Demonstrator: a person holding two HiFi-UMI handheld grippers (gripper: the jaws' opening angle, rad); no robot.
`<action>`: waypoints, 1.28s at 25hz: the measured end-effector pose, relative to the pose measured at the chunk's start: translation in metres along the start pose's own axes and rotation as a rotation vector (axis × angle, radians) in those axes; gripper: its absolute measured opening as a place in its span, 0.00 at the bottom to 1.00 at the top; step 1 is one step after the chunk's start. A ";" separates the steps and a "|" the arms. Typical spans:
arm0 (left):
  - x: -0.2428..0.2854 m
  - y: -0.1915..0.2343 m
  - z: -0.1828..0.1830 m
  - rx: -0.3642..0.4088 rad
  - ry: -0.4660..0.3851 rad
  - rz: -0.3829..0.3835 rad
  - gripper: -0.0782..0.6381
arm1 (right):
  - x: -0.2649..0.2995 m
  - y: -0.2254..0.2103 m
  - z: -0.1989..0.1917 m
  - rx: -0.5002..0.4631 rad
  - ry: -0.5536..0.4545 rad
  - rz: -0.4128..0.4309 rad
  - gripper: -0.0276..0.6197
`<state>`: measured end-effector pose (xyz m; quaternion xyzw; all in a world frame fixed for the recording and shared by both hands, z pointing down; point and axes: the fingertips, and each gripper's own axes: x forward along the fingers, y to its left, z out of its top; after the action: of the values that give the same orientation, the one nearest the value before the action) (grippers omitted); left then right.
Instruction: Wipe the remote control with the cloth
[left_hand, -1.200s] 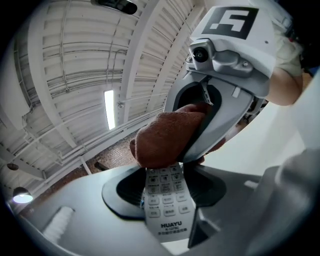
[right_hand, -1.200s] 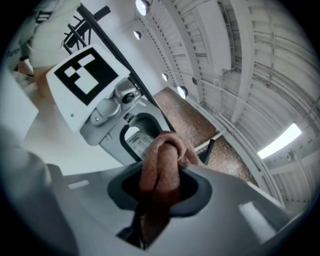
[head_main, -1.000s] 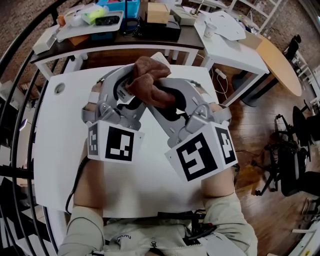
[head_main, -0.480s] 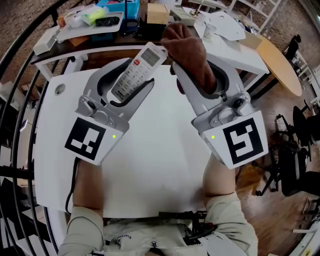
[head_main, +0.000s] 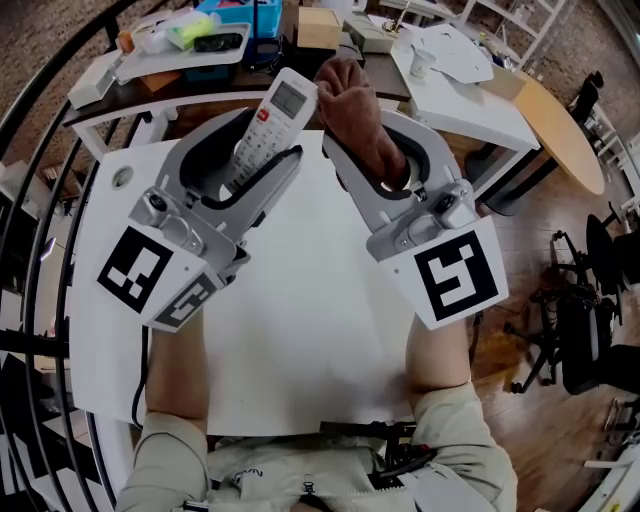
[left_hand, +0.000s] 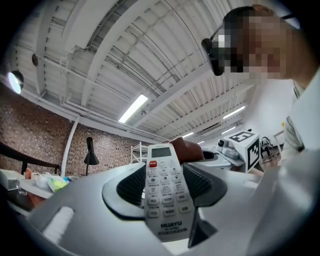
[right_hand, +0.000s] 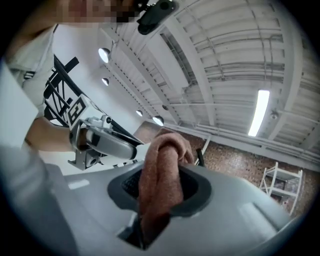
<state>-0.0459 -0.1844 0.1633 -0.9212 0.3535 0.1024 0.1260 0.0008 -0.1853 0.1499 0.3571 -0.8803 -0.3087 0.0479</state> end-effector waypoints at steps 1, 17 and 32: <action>-0.001 0.002 0.001 -0.015 -0.006 0.000 0.45 | 0.001 0.003 0.000 -0.005 -0.002 0.010 0.19; -0.011 0.011 0.014 -0.226 -0.093 -0.061 0.45 | 0.000 0.055 -0.004 0.045 -0.016 0.323 0.19; -0.016 0.016 0.025 -0.392 -0.180 -0.124 0.45 | -0.014 0.114 -0.035 -0.060 0.124 0.671 0.19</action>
<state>-0.0714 -0.1783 0.1412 -0.9352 0.2568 0.2431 -0.0184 -0.0467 -0.1304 0.2456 0.0643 -0.9347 -0.2791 0.2104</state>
